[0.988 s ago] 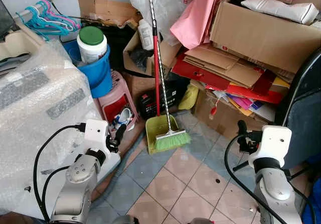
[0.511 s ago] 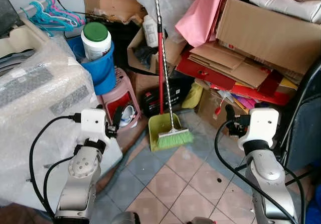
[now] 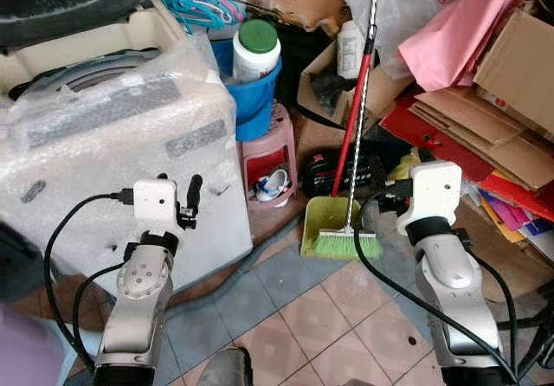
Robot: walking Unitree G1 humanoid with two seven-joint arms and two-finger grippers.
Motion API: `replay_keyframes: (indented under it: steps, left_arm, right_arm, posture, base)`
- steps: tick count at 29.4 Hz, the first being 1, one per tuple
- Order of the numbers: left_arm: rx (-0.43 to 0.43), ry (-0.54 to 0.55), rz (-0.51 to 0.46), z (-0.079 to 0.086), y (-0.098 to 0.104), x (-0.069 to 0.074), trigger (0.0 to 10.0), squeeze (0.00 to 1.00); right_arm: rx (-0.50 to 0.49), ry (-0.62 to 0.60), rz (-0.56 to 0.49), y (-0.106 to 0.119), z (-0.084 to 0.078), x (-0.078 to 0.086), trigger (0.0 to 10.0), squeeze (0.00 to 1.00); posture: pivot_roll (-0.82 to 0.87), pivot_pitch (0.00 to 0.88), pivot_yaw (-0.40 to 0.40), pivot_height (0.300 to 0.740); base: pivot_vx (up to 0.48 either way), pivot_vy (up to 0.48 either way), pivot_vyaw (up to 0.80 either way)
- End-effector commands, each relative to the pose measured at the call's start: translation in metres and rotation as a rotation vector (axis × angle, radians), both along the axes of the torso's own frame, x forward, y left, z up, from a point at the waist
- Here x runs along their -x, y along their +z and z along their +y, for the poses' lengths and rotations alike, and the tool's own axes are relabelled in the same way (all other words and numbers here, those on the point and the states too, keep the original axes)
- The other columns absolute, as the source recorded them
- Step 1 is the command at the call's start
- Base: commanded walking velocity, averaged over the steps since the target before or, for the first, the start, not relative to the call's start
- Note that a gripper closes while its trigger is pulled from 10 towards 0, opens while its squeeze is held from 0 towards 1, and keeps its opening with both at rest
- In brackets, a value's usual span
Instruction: Clothes washing
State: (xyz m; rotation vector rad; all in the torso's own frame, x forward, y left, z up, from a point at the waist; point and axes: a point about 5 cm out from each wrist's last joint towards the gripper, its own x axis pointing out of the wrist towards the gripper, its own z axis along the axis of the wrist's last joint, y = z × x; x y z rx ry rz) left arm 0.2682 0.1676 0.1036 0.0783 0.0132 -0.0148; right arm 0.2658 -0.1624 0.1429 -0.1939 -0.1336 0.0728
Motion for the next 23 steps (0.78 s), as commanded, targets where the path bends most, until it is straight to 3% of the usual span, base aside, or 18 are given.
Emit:
replay_keyframes:
  steps: [1,5,11,13,20,23]
  left_arm:
    - [0.028,0.023,0.031,0.000,-0.003,0.002,10.0,0.00]
    - [0.091,0.035,0.084,-0.006,-0.008,0.006,10.0,0.00]
    - [0.057,-0.024,0.058,-0.014,-0.005,0.007,10.0,0.00]
    - [0.100,-0.008,0.077,-0.013,-0.004,0.006,10.0,0.00]
    - [0.128,-0.051,0.061,-0.013,0.002,0.004,10.0,0.00]
    - [0.129,-0.021,0.086,-0.013,0.000,0.005,10.0,0.00]
  right_arm:
    - [-0.010,-0.001,-0.001,0.000,-0.004,0.002,10.0,0.00]
    - [-0.004,0.008,-0.007,0.000,-0.002,0.003,10.0,0.00]
    - [-0.039,0.012,0.002,0.000,-0.004,0.003,10.0,0.00]
    - [-0.028,-0.001,0.004,0.000,-0.005,0.003,10.0,0.00]
    - [-0.068,0.008,0.012,-0.002,-0.003,0.003,10.0,0.00]
    - [-0.055,-0.028,0.024,-0.003,-0.003,0.002,10.0,0.00]
  posture:
    - [-0.05,0.068,0.054,0.740]
    - [-0.07,0.072,0.064,0.740]
    - [-0.07,0.076,0.064,0.740]
    - [-0.06,0.077,0.064,0.740]
    - [-0.05,0.079,0.063,0.740]
    - [-0.06,0.078,0.060,0.740]
  base:
    - [0.000,0.000,0.80]
    - [0.000,0.000,0.80]
    - [0.000,0.000,0.80]
    - [0.000,0.000,0.80]
    - [0.000,0.000,0.80]
    - [0.000,0.000,0.17]
